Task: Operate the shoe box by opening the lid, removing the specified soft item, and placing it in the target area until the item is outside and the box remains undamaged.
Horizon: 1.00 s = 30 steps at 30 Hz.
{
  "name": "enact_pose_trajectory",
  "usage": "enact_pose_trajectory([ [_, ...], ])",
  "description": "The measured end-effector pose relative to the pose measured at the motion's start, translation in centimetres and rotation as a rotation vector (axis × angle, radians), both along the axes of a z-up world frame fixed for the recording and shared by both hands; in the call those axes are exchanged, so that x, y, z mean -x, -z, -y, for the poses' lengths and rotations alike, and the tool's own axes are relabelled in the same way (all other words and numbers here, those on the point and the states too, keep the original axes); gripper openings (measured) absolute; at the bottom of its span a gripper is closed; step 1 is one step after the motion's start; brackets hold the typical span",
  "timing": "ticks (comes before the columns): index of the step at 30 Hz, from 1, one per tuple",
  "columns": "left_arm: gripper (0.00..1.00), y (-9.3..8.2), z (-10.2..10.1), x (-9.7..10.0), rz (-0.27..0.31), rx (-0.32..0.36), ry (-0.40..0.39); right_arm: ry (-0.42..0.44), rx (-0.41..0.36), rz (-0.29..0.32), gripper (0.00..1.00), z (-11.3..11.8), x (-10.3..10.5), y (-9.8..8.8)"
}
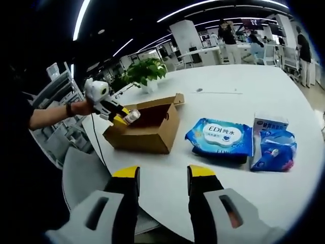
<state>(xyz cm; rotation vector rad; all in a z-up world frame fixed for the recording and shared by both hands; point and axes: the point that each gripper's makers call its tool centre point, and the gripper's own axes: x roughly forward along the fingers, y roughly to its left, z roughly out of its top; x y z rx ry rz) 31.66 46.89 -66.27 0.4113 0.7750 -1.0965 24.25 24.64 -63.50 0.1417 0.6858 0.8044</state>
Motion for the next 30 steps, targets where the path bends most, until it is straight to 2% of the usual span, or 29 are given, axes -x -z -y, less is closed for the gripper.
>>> enact_pose_trajectory([
  [4,0.19,-1.5,2.2,1.0,0.018,0.029,0.067,-0.053,-0.003,0.017,0.34,-1.0,0.0,-0.9],
  [5,0.19,-2.1,3.2,1.7,0.026,0.039,0.108,-0.065,-0.003,0.02,0.34,-1.2,0.0,-1.0],
  [11,0.19,-3.4,6.0,3.6,0.047,0.052,0.21,-0.121,-0.007,0.043,0.35,-2.9,-0.1,-2.1],
  [18,0.19,-4.0,8.0,5.3,0.037,0.081,0.278,-0.201,-0.012,0.069,0.35,-5.1,-0.2,-2.7],
  [22,0.19,-4.4,8.8,6.2,0.019,0.103,0.3,-0.251,-0.011,0.075,0.35,-6.3,0.3,-2.9],
  [30,0.19,-5.7,10.6,8.3,0.009,0.133,0.395,-0.357,-0.025,0.103,0.36,-8.1,1.3,-3.6],
])
